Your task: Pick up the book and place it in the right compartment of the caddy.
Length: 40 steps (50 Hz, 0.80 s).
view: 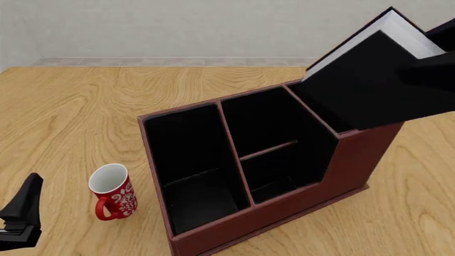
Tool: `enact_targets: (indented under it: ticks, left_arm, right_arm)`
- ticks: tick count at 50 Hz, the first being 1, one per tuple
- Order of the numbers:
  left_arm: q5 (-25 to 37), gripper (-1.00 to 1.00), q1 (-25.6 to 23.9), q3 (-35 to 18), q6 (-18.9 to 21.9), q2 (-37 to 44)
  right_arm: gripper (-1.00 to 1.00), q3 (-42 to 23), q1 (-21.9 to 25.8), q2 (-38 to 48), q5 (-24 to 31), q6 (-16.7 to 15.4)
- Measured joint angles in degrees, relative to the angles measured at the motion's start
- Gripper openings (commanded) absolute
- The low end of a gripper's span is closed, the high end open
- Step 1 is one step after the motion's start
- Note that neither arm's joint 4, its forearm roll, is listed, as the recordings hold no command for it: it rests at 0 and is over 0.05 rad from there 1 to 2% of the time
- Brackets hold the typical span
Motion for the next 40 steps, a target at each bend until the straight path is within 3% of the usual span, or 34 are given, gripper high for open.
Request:
enact_targets:
  ticks: [26,40]
  left_arm:
    - [0.71,1.00,-0.12,-0.84,-0.01,0.00]
    - [1.14,1.00,-0.40,-1.35,0.17,0.00]
  right_arm:
    - [-1.00,-13.79,-2.87,6.70,0.00,7.30]
    - [-1.00,-16.83,-5.20,9.61,0.00,12.37]
